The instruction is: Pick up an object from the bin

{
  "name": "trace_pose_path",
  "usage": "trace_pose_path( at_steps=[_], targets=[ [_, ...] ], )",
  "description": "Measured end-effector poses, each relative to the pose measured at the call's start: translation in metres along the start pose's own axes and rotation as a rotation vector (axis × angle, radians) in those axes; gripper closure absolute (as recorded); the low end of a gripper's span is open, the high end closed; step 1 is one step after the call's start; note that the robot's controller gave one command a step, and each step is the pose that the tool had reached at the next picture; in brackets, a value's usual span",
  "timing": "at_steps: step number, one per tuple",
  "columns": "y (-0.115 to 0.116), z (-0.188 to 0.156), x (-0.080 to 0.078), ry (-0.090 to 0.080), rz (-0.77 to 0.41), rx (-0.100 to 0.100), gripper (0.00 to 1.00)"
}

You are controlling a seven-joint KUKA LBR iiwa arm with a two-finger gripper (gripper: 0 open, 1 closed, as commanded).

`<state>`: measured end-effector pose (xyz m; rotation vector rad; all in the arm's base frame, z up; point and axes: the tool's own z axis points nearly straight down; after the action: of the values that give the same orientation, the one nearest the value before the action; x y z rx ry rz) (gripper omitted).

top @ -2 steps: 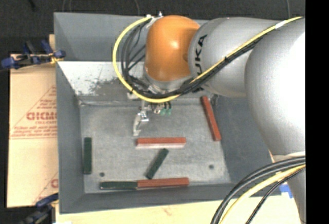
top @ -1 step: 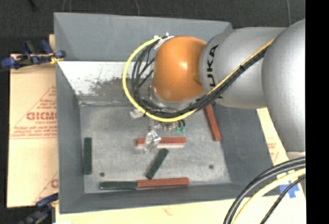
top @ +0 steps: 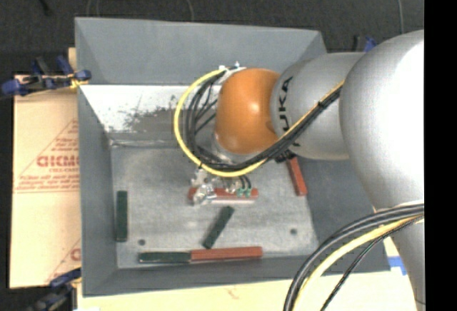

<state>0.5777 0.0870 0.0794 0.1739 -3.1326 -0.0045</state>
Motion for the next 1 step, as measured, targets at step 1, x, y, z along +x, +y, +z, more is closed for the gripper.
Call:
trace_pose_path(
  at_steps=[1],
  targets=[
    [0.0000, 0.0000, -0.0001, 0.000, 0.001, 0.000, 1.00]
  ],
)
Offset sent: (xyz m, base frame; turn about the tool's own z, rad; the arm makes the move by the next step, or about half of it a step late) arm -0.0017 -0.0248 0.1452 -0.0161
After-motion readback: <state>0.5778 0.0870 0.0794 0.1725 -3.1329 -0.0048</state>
